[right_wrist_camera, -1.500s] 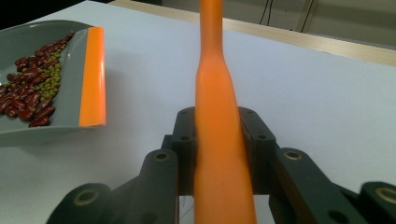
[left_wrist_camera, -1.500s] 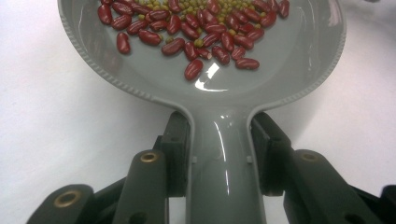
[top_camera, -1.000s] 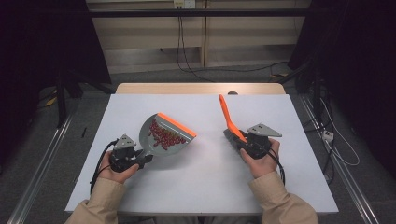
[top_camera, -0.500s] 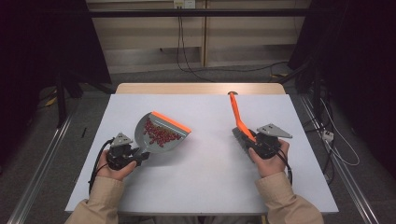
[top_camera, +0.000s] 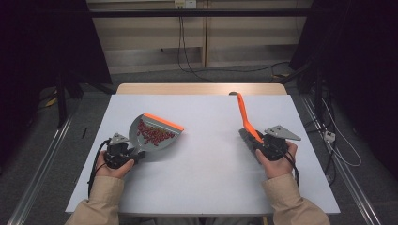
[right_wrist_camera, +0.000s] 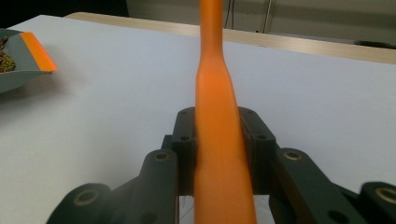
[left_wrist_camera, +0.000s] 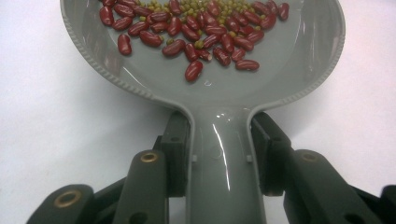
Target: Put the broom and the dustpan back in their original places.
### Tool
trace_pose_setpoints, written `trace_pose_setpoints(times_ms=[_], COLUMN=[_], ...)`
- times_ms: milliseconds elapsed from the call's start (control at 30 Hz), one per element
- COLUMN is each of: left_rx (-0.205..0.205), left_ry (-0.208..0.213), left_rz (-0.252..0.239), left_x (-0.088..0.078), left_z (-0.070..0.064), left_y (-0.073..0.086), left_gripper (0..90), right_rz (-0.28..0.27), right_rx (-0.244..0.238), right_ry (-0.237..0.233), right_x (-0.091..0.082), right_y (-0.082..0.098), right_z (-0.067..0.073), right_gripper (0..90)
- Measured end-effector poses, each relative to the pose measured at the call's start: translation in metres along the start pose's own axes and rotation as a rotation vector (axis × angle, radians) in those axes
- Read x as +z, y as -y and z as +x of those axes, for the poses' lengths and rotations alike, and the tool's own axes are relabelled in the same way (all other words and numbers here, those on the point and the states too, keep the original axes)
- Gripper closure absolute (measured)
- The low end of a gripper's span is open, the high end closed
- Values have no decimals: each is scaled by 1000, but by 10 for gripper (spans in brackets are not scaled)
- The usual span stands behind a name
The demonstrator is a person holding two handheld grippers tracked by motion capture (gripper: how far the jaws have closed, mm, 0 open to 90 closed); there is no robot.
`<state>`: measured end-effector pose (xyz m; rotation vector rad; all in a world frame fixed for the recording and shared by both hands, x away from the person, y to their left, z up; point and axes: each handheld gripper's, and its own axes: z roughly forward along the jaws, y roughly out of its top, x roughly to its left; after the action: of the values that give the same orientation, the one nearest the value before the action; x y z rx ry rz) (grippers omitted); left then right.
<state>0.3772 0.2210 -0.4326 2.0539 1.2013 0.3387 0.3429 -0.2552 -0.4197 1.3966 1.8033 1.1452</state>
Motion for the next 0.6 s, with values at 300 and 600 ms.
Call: trace_pose_setpoints(times_ms=[300, 600], left_rx=[-54, -82], left_ry=[-34, -69], left_rz=[1, 9], left_x=[1, 3], left_z=[9, 15], left_y=[2, 2], left_gripper=[630, 630], right_rz=[-2, 2], right_rx=[9, 11], right_ry=[18, 36], right_x=[-3, -5], right_y=[1, 2], right_z=[-8, -16], right_gripper=[711, 711])
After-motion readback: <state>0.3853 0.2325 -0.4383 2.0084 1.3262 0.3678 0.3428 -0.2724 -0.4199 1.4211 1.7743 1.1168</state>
